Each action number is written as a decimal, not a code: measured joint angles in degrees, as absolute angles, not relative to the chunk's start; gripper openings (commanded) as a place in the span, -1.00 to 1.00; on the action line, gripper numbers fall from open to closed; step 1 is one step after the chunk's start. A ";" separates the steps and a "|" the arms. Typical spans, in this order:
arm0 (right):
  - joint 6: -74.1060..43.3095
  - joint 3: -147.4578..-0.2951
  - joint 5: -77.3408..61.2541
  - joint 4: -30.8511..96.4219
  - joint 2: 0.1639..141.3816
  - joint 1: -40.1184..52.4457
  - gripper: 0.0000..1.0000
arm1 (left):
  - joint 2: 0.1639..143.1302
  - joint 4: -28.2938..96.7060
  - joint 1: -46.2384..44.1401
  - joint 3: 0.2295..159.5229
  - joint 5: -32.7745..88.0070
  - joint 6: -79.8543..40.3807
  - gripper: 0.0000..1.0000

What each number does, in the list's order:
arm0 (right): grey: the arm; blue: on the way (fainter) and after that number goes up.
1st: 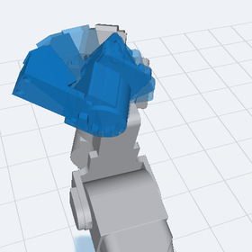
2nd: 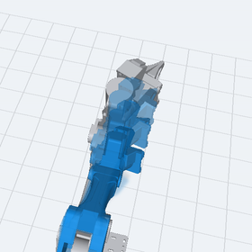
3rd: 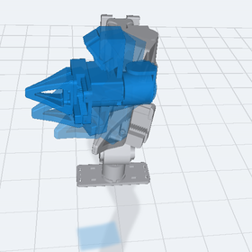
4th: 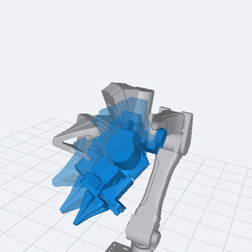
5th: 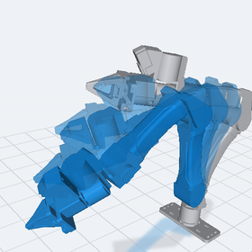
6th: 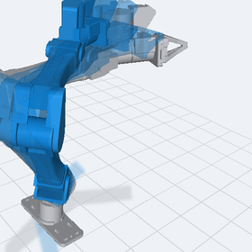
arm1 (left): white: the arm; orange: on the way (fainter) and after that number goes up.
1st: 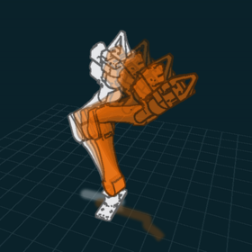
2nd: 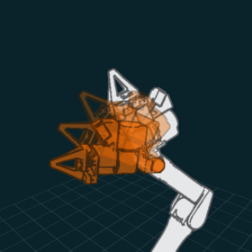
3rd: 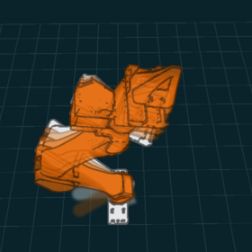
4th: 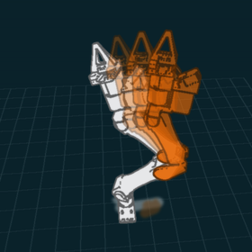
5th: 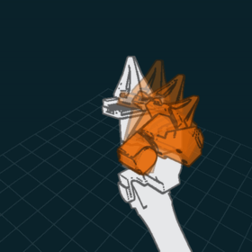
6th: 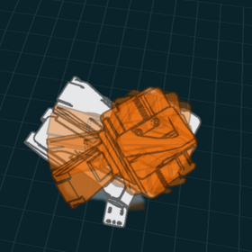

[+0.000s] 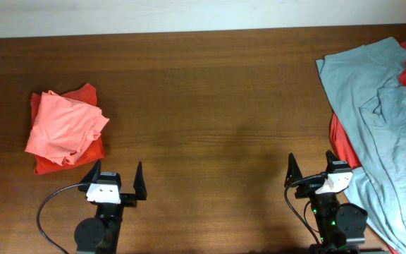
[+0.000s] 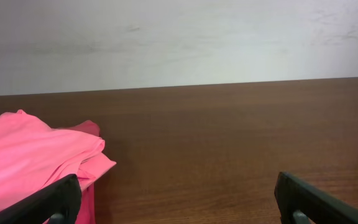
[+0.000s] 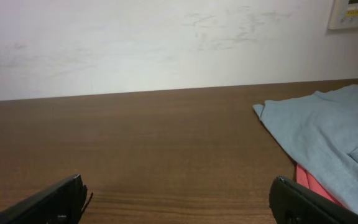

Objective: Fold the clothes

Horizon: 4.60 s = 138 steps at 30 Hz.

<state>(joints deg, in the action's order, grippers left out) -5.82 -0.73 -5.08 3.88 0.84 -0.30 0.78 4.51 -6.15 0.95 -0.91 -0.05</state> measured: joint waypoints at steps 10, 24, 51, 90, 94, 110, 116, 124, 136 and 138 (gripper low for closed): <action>-5.80 -0.73 -5.08 3.88 0.84 -0.30 0.97 | 0.78 4.51 -6.37 0.95 -0.91 -0.05 0.98; -5.78 -0.73 -5.08 3.88 0.84 -0.30 0.97 | 0.78 4.51 -6.39 0.95 -0.91 -0.05 0.99; -5.80 -0.73 -5.08 3.88 0.86 -0.30 0.97 | 0.80 4.51 -6.37 0.95 -0.91 -0.05 0.98; -14.92 -54.00 8.73 63.75 53.21 -5.65 0.97 | 43.29 30.46 -6.42 40.01 1.58 -1.37 0.98; -19.44 -54.17 10.22 64.55 65.60 -12.23 0.97 | 43.31 30.65 -6.42 40.03 1.72 -1.37 0.98; -23.66 -54.17 11.88 54.83 92.18 -20.18 0.97 | 43.31 30.63 -6.42 40.03 1.74 -1.39 0.98; -23.81 -54.33 13.50 50.83 98.72 -20.29 0.73 | 43.31 30.68 -6.42 40.03 1.74 -1.39 0.99; -23.88 -55.29 14.57 49.12 100.42 -20.27 0.16 | 43.31 30.70 -6.42 40.05 1.74 -1.37 0.98; -24.16 -55.00 16.69 49.19 101.30 -21.93 -0.80 | 43.31 30.68 -6.42 40.07 1.74 -1.37 0.98; -24.08 -54.85 16.56 49.56 101.75 -22.74 -0.92 | 43.31 30.68 -6.42 40.07 1.74 -1.39 0.98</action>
